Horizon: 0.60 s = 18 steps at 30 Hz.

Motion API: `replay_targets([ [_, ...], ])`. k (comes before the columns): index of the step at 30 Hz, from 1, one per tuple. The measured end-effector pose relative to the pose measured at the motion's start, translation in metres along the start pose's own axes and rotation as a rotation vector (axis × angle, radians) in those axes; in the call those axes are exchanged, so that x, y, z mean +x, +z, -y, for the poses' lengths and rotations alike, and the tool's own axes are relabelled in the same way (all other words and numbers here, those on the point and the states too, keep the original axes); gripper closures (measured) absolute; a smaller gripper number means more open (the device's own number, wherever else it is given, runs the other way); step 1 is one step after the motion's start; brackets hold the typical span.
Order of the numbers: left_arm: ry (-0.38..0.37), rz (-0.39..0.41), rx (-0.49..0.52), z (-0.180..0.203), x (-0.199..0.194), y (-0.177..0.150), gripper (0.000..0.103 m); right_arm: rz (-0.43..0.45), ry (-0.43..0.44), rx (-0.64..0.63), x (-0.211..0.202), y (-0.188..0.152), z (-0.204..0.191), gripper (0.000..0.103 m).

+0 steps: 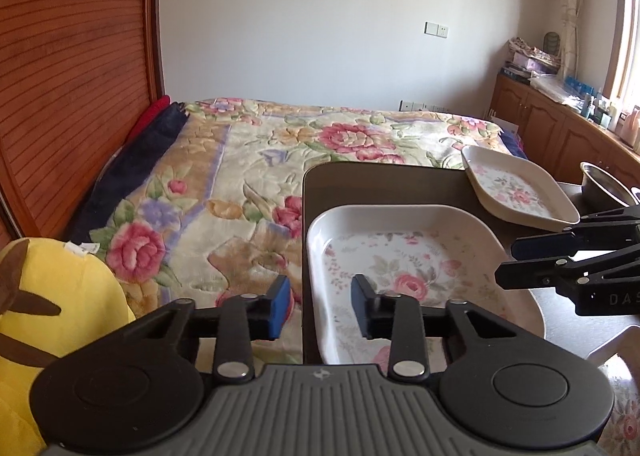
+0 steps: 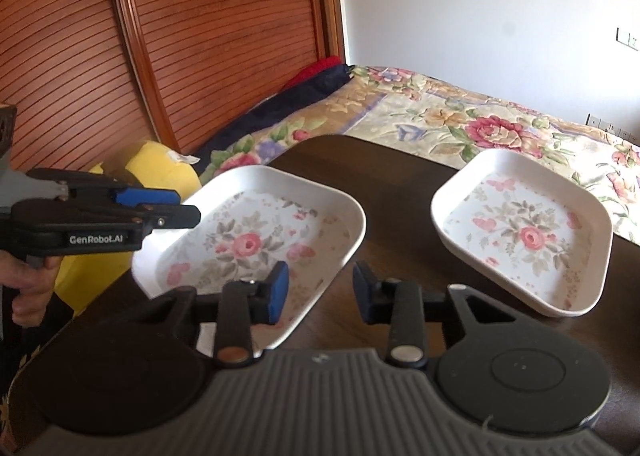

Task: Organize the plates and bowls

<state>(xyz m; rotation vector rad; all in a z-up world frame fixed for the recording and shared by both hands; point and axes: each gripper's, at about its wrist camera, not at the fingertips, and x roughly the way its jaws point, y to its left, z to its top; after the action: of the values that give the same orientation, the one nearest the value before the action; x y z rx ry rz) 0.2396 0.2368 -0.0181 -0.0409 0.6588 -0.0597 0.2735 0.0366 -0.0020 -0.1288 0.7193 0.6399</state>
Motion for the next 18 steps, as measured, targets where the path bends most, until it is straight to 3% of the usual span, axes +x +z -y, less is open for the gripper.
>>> replay_targets([
  [12, -0.017, -0.010, -0.003, -0.0011, 0.0063, -0.0032, 0.070, -0.028, 0.021, 0.005, 0.0074, -0.0009, 0.0013, 0.073],
  [18, -0.022, -0.014, -0.003, -0.0012, 0.0069, -0.0053, 0.079, -0.035, 0.030, 0.005, 0.0092, -0.0022, 0.0021, 0.077],
])
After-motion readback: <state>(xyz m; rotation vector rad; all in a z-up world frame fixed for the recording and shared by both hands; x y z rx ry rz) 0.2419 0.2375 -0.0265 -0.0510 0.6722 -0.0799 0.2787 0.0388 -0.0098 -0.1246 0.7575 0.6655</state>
